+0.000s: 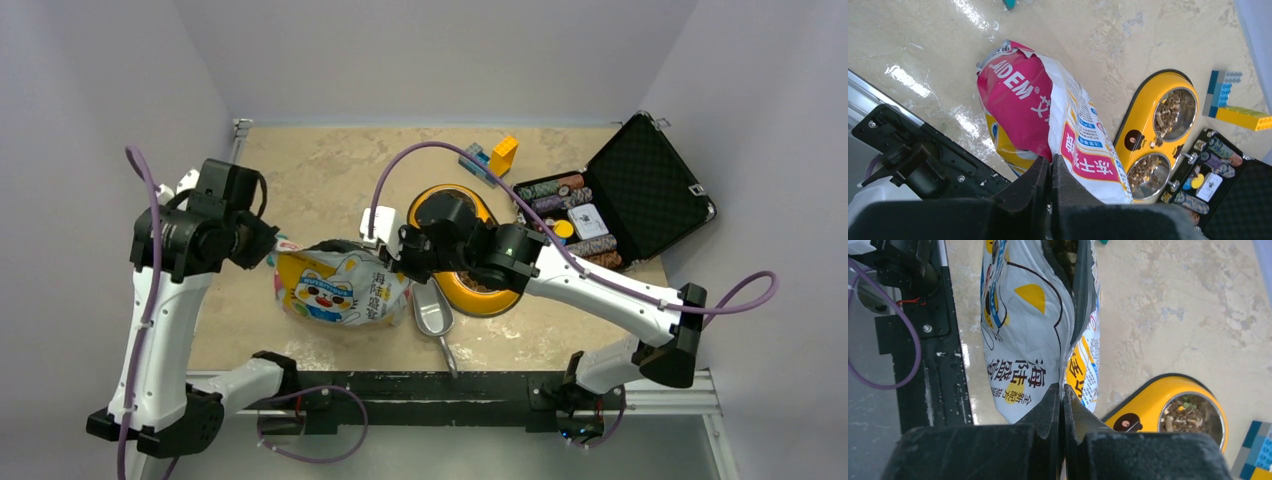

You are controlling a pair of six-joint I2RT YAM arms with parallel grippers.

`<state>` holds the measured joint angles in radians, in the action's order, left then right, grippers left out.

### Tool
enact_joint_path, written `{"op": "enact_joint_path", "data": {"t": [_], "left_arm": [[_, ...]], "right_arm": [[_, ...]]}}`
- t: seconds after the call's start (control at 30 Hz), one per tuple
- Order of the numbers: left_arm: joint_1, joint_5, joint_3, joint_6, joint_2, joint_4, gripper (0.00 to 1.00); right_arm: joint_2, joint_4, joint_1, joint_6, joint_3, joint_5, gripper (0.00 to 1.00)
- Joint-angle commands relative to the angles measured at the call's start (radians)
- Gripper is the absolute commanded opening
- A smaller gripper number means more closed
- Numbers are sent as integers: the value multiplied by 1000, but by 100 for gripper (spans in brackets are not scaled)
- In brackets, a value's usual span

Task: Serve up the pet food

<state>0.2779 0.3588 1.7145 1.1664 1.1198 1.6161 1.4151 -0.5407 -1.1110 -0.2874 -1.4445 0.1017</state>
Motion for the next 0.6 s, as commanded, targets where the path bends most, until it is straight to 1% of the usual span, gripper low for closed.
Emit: {"op": "enact_joint_path", "data": {"t": [0.0, 0.13, 0.23, 0.27, 0.3, 0.37, 0.4, 0.5, 0.57], "left_arm": [[-17, -38, -6, 43, -133, 76, 19], [-17, -138, -34, 118, -201, 68, 52], [-17, -205, -66, 193, -258, 71, 72], [-17, -242, -79, 206, -274, 63, 81], [-17, -290, -97, 223, -286, 59, 84], [-17, -392, -159, 289, -312, 56, 86], [-17, -467, -193, 328, -320, 42, 87], [-16, -618, -318, 405, -345, -101, 92], [-16, -644, -364, 426, -346, -182, 94]], "right_arm": [[-13, -70, -8, 105, -90, -46, 0], [19, -91, -17, 121, -147, -61, 0], [30, -81, -19, 119, -156, -72, 0], [34, -85, -19, 119, -165, -75, 0], [40, -86, -19, 118, -172, -77, 0], [48, -84, -20, 108, -181, -84, 0], [53, -83, -20, 104, -184, -85, 0], [66, -99, -21, 98, -203, -77, 0], [65, -91, -23, 91, -198, -75, 0]]}}
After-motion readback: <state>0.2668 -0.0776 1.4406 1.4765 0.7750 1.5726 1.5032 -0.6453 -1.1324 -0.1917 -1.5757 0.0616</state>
